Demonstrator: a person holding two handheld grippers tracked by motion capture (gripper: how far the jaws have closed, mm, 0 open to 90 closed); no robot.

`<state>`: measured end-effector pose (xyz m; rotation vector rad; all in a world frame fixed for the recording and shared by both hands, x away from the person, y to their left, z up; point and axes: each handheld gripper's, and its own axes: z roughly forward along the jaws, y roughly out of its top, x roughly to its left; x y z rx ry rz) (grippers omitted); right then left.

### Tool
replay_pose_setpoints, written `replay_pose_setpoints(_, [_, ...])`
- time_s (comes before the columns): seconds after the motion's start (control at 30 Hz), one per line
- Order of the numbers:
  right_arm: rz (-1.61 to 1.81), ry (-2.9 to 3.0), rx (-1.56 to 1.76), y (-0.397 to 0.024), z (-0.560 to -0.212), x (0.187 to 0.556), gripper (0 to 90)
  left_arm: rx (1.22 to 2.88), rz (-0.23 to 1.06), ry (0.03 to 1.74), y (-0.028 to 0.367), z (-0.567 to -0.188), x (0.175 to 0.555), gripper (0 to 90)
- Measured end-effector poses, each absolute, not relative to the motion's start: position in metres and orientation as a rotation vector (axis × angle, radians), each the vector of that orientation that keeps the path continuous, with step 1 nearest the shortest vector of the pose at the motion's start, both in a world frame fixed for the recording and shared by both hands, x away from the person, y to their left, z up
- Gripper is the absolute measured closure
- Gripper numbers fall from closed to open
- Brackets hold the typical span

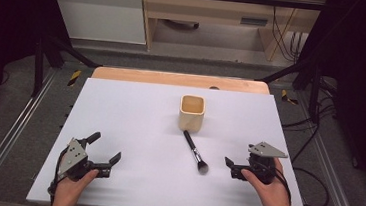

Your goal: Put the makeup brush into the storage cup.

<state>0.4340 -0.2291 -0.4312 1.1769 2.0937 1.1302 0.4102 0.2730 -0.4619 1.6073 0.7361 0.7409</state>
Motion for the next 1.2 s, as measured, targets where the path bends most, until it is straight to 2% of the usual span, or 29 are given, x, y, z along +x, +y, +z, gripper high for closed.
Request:
replay_pose_setpoints(0.33, [1.037, 2.215, 1.150, -0.201, -0.419, 0.447, 5.8, 1.606, 0.742, 0.739, 0.274, -0.462, 0.410, 1.7])
replay_pose_setpoints(1.2, [0.892, 2.396, 1.100, -0.140, -0.425, 0.475, 5.6, 1.591, 0.742, 0.744, 0.276, -0.462, 0.410, 1.8])
